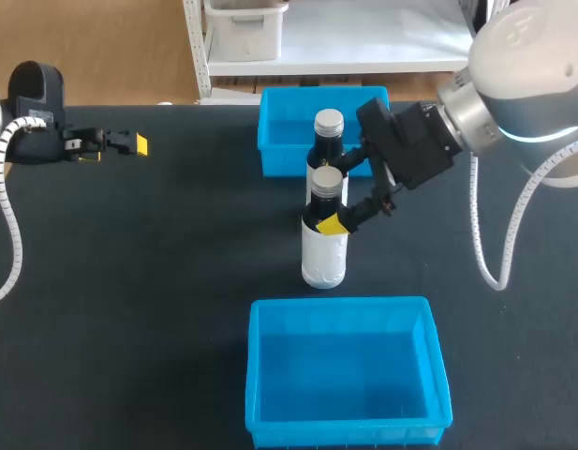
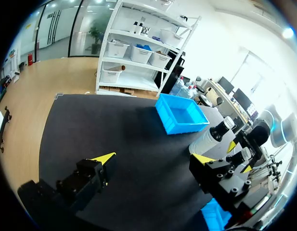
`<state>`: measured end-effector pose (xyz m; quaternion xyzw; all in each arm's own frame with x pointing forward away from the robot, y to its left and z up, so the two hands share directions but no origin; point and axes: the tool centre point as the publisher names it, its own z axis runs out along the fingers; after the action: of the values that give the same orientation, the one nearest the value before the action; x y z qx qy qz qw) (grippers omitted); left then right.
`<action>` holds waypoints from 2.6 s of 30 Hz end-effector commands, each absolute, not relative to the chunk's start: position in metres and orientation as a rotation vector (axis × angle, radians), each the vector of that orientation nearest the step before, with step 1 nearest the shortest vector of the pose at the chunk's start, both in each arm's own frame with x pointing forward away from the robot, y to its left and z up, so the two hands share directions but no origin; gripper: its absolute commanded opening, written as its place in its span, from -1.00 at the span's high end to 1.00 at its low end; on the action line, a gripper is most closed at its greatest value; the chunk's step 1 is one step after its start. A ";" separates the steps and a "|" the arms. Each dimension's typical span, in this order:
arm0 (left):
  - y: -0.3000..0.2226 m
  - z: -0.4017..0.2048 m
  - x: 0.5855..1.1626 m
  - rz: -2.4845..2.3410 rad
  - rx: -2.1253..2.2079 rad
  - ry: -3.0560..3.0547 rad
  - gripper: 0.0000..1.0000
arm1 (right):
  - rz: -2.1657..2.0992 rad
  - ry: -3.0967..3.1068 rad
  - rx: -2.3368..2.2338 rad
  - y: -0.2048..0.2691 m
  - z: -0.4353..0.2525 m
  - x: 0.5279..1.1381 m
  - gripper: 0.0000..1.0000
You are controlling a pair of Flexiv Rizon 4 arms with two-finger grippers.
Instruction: Pick up the bottle, and place it in the far bin if it is heavy, or in the near bin if it is light.
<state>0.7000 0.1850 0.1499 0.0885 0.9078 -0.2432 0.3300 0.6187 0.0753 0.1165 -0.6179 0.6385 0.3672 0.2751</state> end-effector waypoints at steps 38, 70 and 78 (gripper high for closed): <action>0.185 0.150 0.700 -0.636 0.232 2.374 -1.00 | 0.943 1.646 -1.642 0.060 0.140 0.619 1.00; 0.185 0.150 0.700 -0.636 0.232 2.374 -1.00 | 0.834 1.626 -1.649 0.010 0.171 0.644 1.00; 0.185 0.150 0.700 -0.636 0.232 2.374 -1.00 | 0.841 1.654 -1.644 -0.017 0.179 0.664 1.00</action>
<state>0.7000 0.1850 0.1499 0.0885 0.9078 -0.2432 0.3300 0.6574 -0.0091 0.1724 -0.6254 0.6336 0.3146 0.3294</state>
